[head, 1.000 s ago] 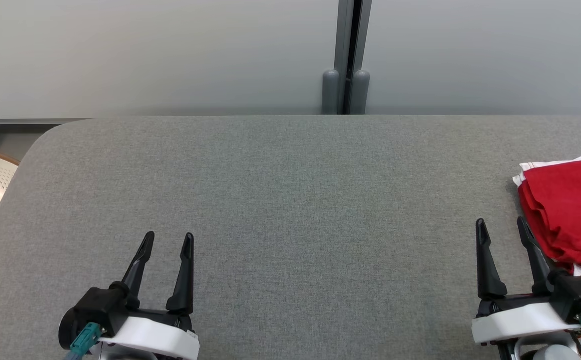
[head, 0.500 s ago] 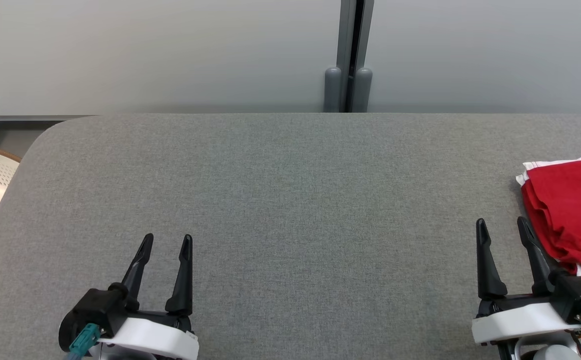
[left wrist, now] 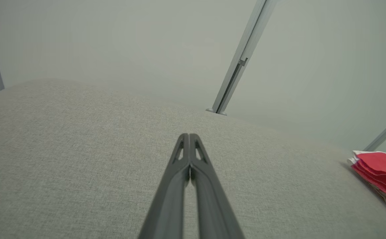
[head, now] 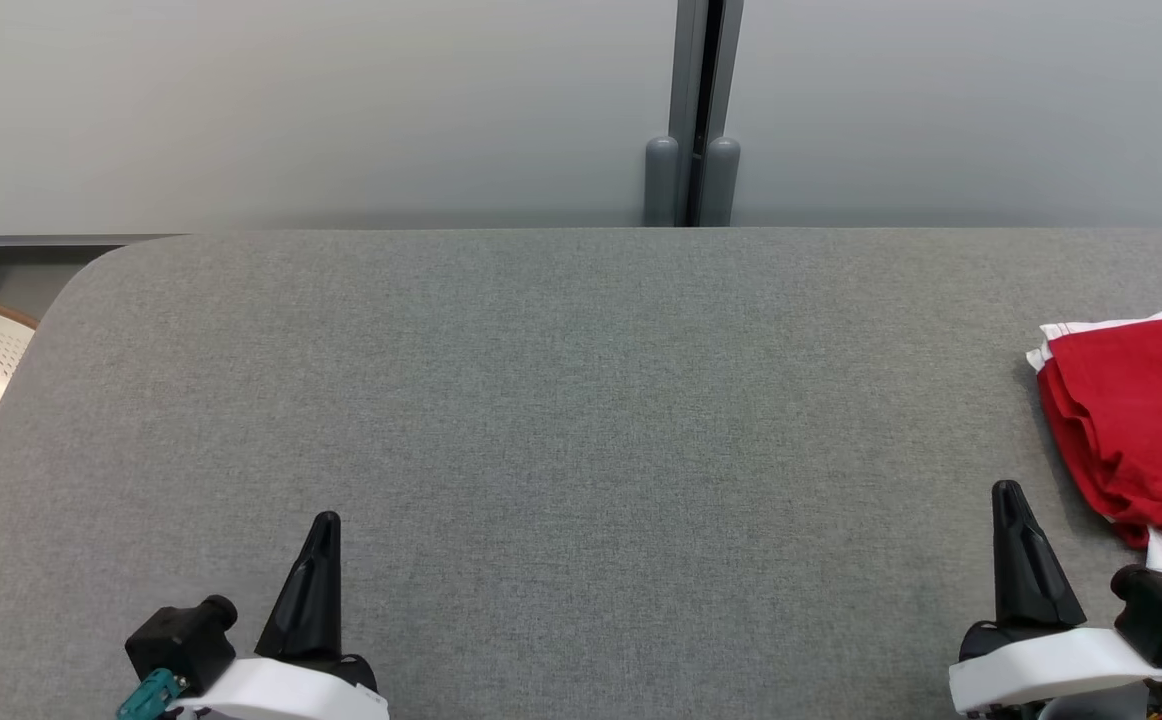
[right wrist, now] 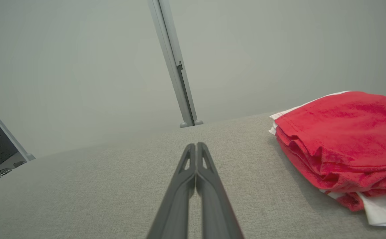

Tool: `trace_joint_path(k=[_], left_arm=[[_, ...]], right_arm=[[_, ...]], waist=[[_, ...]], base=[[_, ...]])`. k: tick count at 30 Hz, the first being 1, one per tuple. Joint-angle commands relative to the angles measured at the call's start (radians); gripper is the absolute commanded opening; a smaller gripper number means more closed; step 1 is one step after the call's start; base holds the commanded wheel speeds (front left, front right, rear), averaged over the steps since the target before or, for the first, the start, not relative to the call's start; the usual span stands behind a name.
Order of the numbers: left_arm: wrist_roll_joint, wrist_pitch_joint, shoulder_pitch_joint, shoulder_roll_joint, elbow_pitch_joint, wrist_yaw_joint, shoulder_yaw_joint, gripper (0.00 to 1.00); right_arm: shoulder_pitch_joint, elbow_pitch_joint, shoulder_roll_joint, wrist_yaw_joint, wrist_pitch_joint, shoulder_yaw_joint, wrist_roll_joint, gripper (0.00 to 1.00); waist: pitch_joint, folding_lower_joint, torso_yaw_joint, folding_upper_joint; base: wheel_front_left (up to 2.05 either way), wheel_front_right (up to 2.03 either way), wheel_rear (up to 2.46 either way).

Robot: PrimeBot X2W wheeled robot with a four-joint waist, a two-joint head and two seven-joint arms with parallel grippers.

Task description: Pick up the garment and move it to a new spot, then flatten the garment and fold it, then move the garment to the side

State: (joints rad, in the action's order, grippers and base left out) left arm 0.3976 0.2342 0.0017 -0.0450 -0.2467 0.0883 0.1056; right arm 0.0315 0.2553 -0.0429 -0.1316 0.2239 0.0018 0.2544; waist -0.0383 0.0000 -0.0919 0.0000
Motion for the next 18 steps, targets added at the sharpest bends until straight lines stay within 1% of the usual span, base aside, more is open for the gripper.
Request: trace_joint_path(k=[1, 18], left_arm=[[0.049, -0.010, -0.025, -0.006, 0.014, 0.005, -0.012, 0.00], [0.324, -0.078, -0.049, -0.015, 0.012, 0.014, -0.049, 0.00]], right_arm=[[0.023, -0.014, -0.003, 0.000, -0.012, -0.009, 0.052, 0.00], [0.037, -0.016, -0.005, 0.000, -0.086, -0.033, 0.350, 0.00]], waist=[[0.000, 0.0000, 0.001, 0.0000], [0.006, 0.0000, 0.015, 0.0000]], base=[[0.00, 0.00, 0.00], [0.00, 0.00, 0.00]])
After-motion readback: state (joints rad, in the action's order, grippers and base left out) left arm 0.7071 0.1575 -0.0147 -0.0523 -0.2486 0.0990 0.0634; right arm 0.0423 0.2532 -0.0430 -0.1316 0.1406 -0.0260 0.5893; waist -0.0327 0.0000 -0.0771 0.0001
